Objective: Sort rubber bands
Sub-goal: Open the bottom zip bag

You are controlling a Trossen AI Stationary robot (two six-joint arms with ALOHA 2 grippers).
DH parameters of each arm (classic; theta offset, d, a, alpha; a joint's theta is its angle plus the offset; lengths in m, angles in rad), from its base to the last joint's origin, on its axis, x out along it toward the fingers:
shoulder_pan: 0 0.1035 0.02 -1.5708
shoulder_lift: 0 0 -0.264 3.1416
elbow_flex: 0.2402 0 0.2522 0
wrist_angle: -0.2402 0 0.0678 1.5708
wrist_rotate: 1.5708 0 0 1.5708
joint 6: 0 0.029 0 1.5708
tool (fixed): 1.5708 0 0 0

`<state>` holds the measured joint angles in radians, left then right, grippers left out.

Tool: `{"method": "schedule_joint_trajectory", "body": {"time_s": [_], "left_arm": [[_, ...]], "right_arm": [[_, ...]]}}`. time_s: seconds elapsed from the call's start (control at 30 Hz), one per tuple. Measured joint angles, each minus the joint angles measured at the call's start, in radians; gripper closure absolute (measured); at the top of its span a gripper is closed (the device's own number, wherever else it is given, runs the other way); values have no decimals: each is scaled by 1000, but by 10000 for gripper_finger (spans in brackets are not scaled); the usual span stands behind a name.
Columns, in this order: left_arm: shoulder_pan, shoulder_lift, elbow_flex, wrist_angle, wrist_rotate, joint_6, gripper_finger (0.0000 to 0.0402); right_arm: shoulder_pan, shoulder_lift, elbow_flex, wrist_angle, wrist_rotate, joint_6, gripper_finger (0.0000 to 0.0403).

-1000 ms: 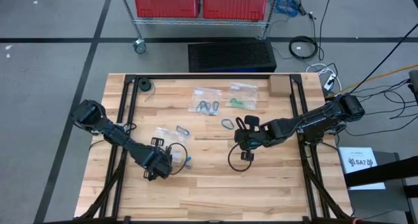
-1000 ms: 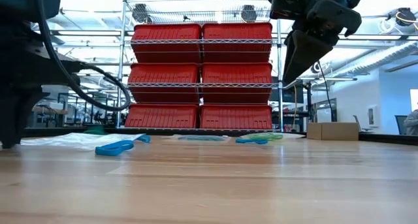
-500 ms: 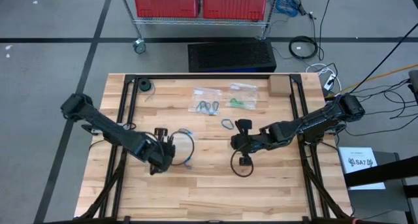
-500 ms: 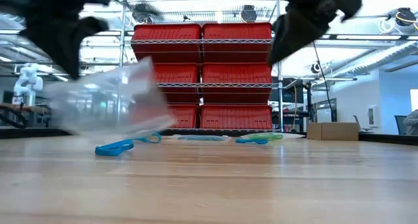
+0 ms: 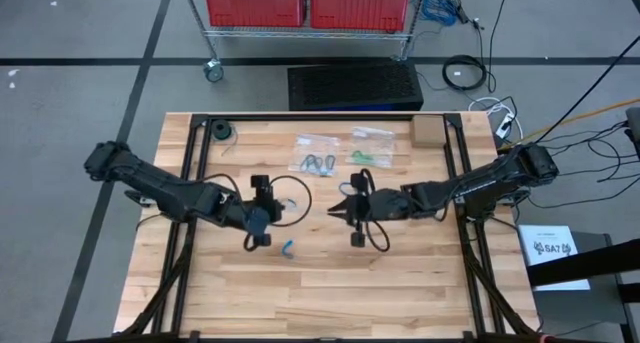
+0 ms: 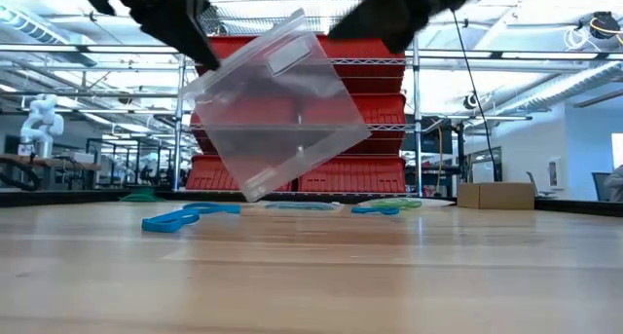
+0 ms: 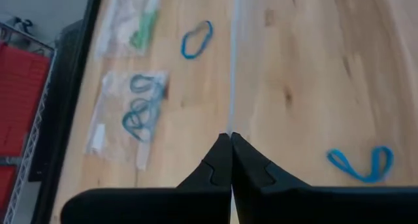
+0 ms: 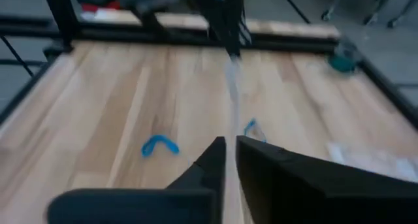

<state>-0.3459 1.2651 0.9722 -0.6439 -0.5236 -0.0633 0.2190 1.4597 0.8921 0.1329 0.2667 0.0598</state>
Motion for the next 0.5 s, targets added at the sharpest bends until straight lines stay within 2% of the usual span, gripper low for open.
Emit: {"method": "schedule_joint_trajectory", "body": {"time_s": [0.1, 0.37, 0.5], "left_arm": [[31, -1, 0, 22, 0, 19, 401], [66, -1, 0, 48, 18, 50, 401], [66, -1, 0, 74, 18, 72, 401]], "right_arm": [[-6, 0, 41, 0, -3, -24, 351], [-18, 0, 100, -1, 16, -47, 228], [-49, 1, 100, 6, 20, -43, 199]]}}
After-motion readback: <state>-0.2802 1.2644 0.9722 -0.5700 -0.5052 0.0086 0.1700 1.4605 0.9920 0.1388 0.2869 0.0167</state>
